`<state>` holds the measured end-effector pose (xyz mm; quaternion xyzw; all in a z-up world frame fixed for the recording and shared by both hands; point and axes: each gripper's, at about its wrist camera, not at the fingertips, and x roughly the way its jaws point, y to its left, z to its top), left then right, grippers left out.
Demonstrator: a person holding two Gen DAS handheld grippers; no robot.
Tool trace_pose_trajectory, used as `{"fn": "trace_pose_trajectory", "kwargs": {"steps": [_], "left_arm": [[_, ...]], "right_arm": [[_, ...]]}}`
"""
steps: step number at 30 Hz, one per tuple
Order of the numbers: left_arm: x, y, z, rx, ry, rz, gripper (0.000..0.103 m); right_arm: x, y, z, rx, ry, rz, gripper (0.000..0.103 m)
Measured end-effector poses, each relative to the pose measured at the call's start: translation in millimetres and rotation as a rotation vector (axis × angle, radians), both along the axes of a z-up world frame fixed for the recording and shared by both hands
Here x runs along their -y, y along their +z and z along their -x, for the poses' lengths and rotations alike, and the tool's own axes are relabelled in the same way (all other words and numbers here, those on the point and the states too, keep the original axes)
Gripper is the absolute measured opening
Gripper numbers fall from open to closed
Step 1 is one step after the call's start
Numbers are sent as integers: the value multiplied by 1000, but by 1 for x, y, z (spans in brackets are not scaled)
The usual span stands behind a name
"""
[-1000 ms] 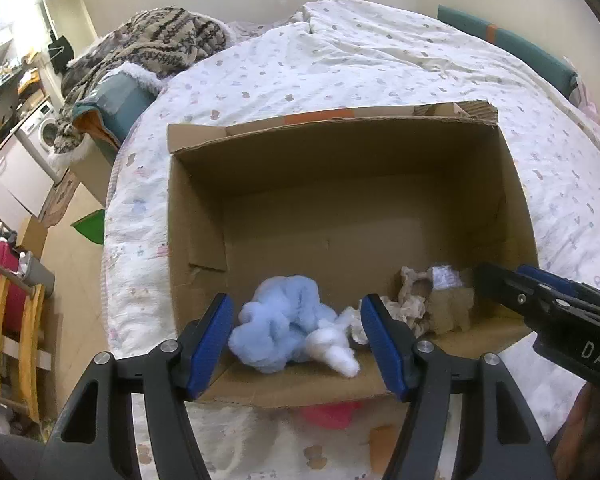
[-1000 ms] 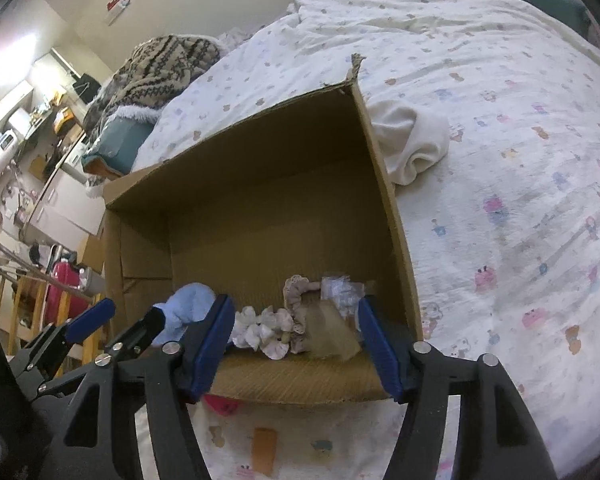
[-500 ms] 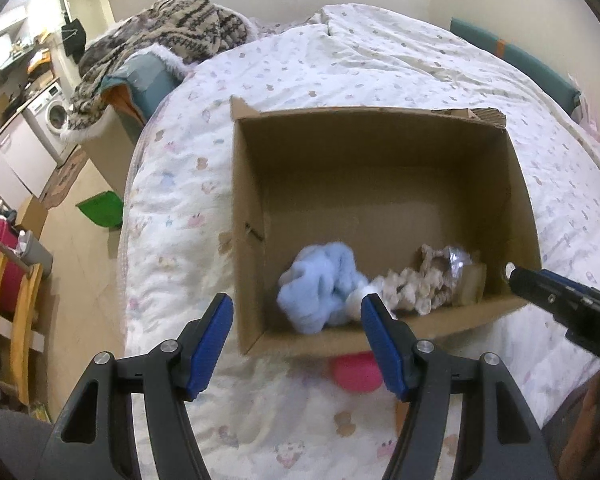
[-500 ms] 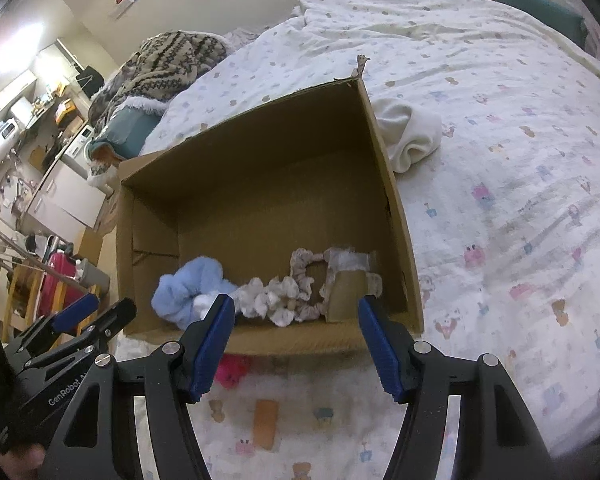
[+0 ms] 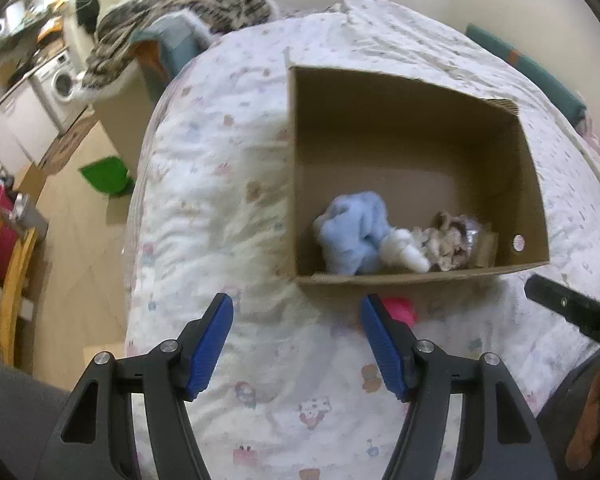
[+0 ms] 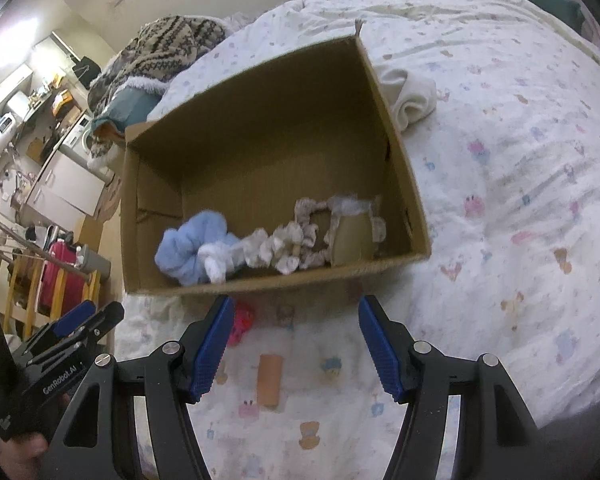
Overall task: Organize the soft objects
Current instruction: 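Withdraw both tools from the box toward the pink heart plush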
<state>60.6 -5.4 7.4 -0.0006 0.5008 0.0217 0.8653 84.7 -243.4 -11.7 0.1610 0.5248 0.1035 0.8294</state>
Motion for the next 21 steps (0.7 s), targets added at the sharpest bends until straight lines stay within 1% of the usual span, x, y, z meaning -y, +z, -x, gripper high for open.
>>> {"fn": "trace_pose_trajectory", "kwargs": {"steps": [2, 5, 11, 16, 21], "left_arm": [[-4, -5, 2, -11, 17, 24, 63], [-7, -11, 3, -14, 30, 20, 63], [-11, -18, 2, -14, 57, 37, 63], [-12, -22, -2, -24, 68, 51, 63], [-13, -23, -3, -30, 69, 55, 63]], "right_arm": [[-4, -6, 1, -24, 7, 5, 68], [-12, -17, 1, -71, 23, 16, 71], [-34, -43, -2, -156, 92, 34, 72], [-58, -66, -9, -209, 165, 113, 72], [-82, -85, -8, -240, 261, 253, 72]]}}
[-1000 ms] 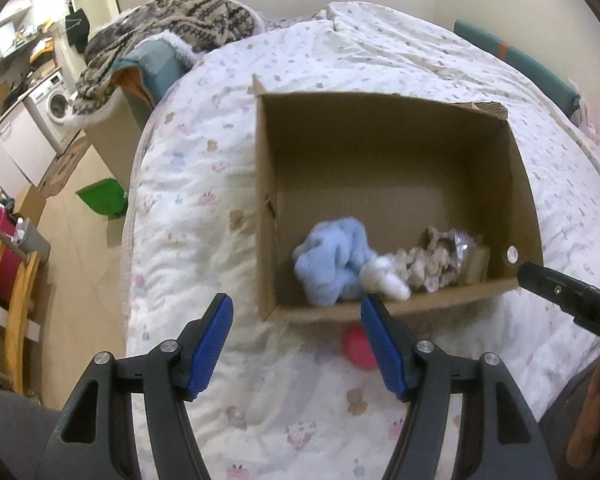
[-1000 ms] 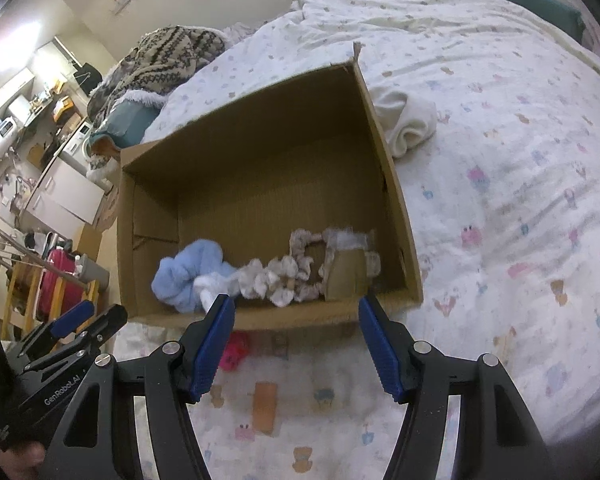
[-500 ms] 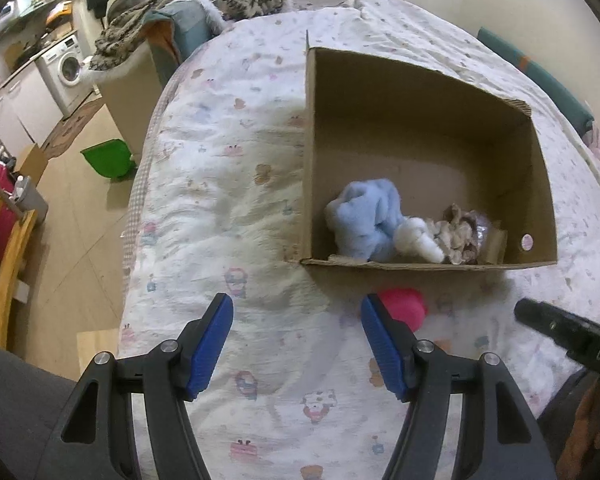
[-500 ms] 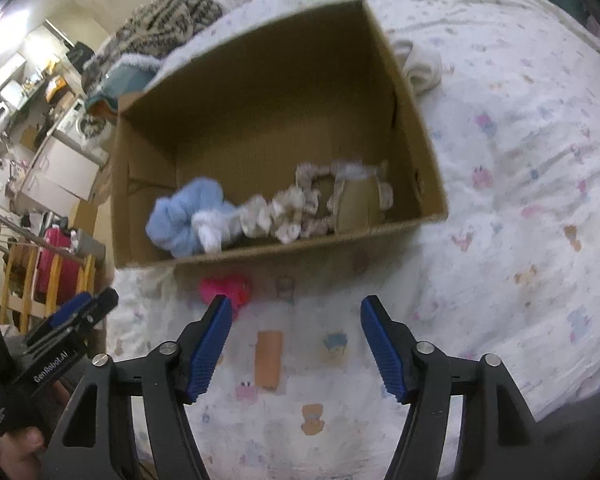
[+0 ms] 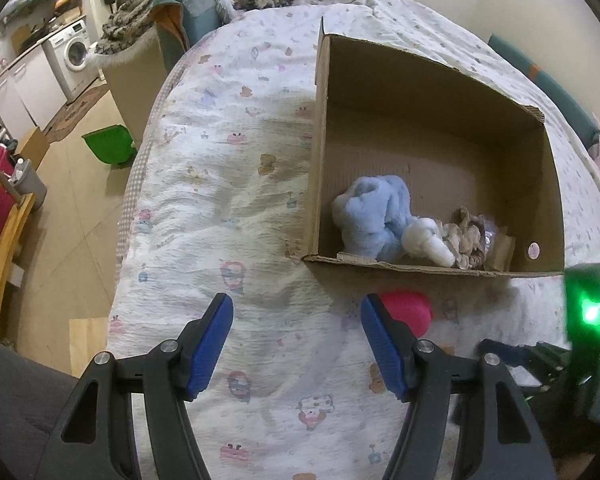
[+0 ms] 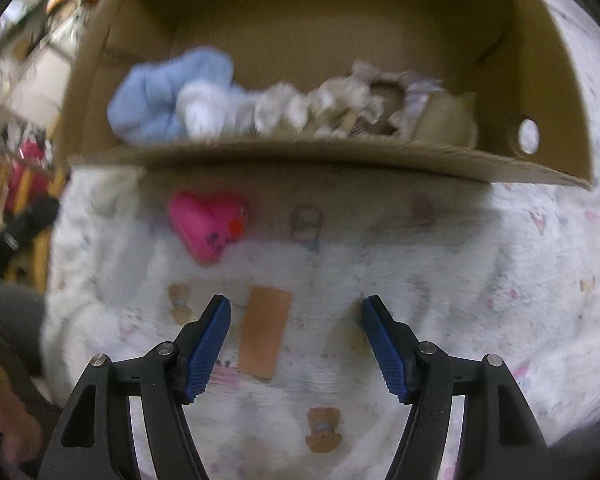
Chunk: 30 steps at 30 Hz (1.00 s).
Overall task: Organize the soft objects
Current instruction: 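Withdraw both tools from the box toward the pink heart plush, then grasp the pink heart plush with left tool while right tool grasps the small tan item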
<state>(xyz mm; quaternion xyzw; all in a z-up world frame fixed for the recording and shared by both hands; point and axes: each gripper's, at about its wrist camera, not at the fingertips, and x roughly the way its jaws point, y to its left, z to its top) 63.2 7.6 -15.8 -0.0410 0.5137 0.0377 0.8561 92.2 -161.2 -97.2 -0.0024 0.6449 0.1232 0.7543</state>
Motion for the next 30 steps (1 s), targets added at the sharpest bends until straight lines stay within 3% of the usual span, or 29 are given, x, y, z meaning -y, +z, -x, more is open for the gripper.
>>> {"fn": "trace_pose_trajectory", "kwargs": {"steps": [4, 6, 11, 14, 22, 26, 30], "left_arm": [[0, -3, -3, -9, 6, 6, 63], [2, -5, -4, -15, 5, 5, 63], [8, -7, -3, -11, -11, -15, 63], [9, -8, -3, -11, -15, -29, 63], [2, -12, -5, -17, 10, -31, 63], [-1, -15, -6, -39, 13, 24, 63], [3, -19, -8, -64, -3, 96, 63]], "right_arm": [[-9, -6, 4, 0, 42, 44, 72], [-9, -8, 5, 3, 51, 58, 66], [-8, -9, 8, -4, 65, 38, 26], [-5, -10, 3, -16, 64, 4, 11], [27, 10, 5, -17, -27, -174, 7], [40, 30, 10, 7, -69, -285, 7], [49, 42, 14, 25, -84, -326, 7]]}}
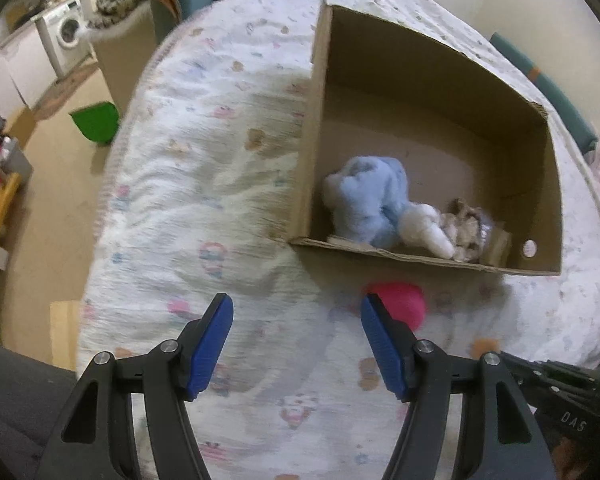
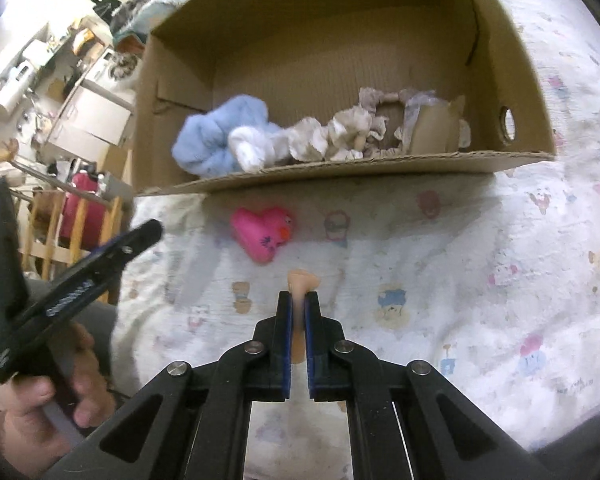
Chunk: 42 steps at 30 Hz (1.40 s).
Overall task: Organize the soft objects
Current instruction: 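Grasp the pink heart plush with left tool while right tool grasps the small tan item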
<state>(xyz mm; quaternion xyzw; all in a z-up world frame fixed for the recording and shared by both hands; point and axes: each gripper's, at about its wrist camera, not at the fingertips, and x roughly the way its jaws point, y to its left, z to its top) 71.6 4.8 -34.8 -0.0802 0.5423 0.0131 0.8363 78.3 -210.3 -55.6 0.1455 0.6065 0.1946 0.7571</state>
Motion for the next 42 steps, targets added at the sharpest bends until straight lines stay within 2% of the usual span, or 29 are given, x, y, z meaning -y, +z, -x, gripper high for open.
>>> {"fn": "trace_pose_trajectory", "kwargs": {"steps": [7, 12, 18, 24, 26, 35, 42], "left_arm": [[40, -18, -10, -67, -154, 40, 63], [64, -29, -19, -70, -204, 24, 63], [75, -52, -32, -97, -205, -23, 63], [75, -56, -42, -92, -183, 12, 62], [74, -55, -42, -91, -194, 43, 43], [66, -53, -27, -109, -184, 32, 42], [56, -51, -6, -134, -171, -39, 42]], "right_arm": [[2, 5, 1, 16, -34, 27, 7], [3, -2, -1, 2, -60, 41, 7], [12, 0, 2, -1, -75, 50, 7], [13, -1, 2, -3, -73, 56, 7], [11, -2, 1, -4, -71, 57, 7], [4, 1, -1, 11, -63, 55, 7], [-1, 4, -5, 19, -49, 49, 7]]}}
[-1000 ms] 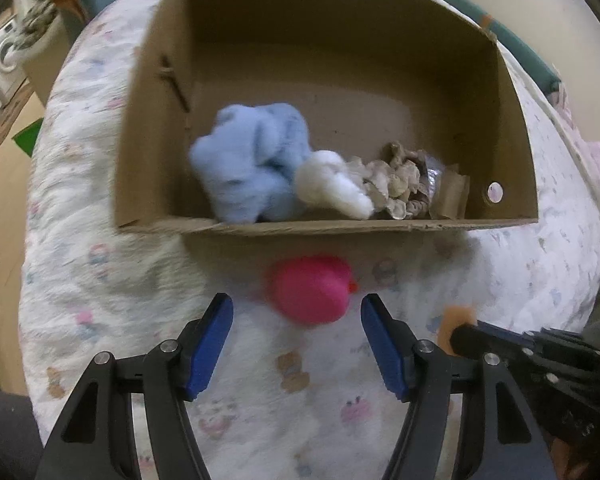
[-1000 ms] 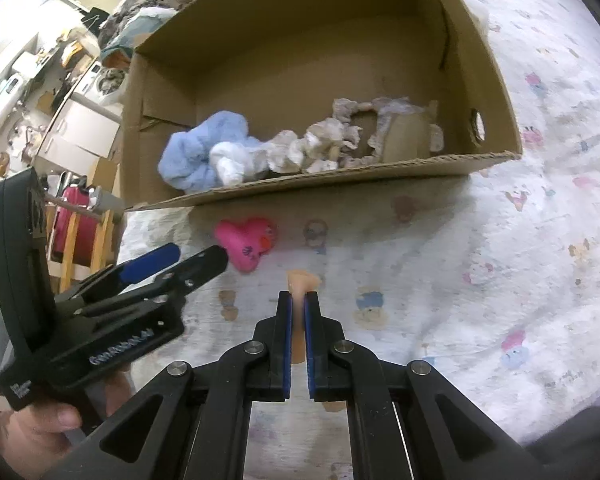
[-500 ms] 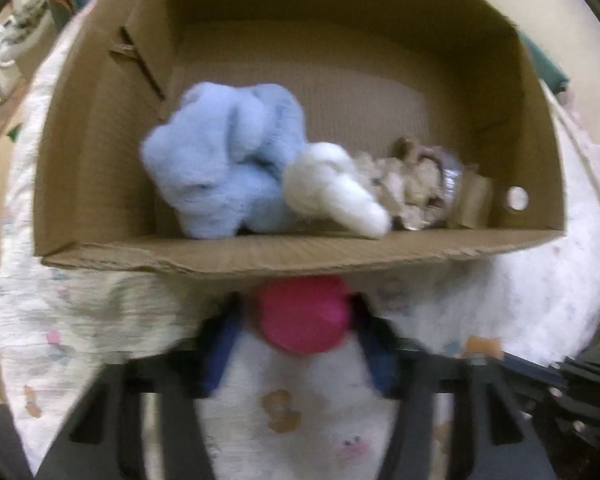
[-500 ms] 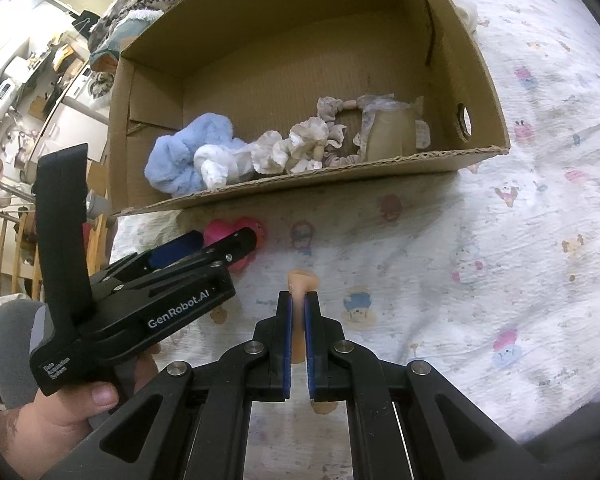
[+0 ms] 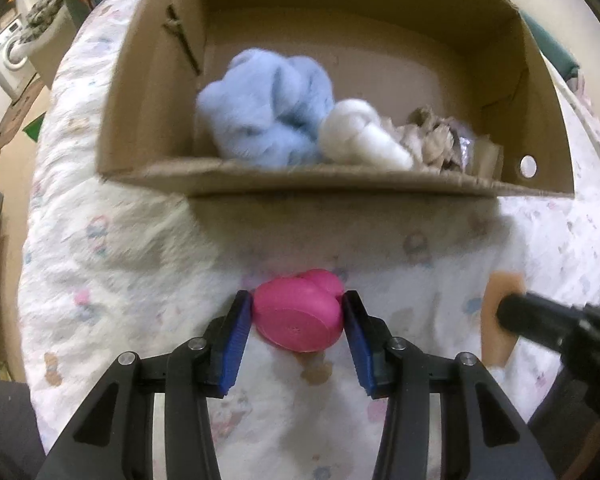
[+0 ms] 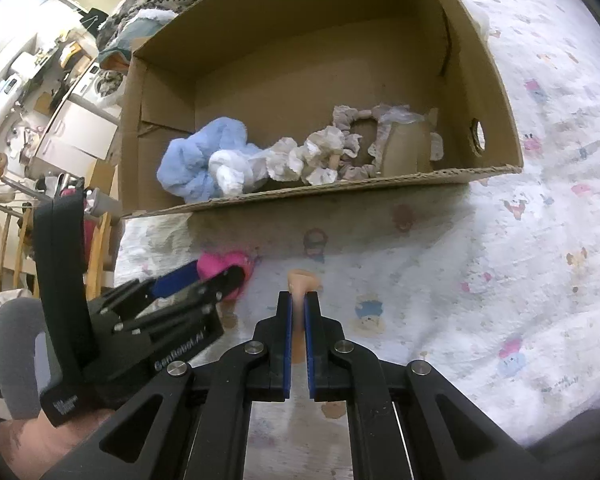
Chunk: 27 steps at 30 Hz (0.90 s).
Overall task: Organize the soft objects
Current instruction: 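Grasp the pink heart plush with left tool while right tool grasps the small tan item, then carry both items into the box and open both tools to release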
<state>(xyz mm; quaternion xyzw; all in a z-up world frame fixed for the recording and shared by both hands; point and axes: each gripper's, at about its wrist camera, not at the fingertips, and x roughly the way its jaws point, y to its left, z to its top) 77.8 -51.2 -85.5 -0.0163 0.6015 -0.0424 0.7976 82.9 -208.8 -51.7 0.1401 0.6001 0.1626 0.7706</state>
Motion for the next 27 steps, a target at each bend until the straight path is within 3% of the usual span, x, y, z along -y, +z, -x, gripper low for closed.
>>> {"fn": "trace_pose_trajectory", "kwargs": {"steps": [10, 18, 27], "left_arm": [[-18, 25, 22, 2, 18, -58, 42], [-35, 80, 49, 137, 43, -97, 42], [-23, 117, 8, 269, 78, -74, 42]], "right_arm": [[2, 13, 2, 45, 14, -14, 7], [5, 32, 4, 123, 18, -22, 7], [8, 59, -10, 268, -4, 0, 7]]}}
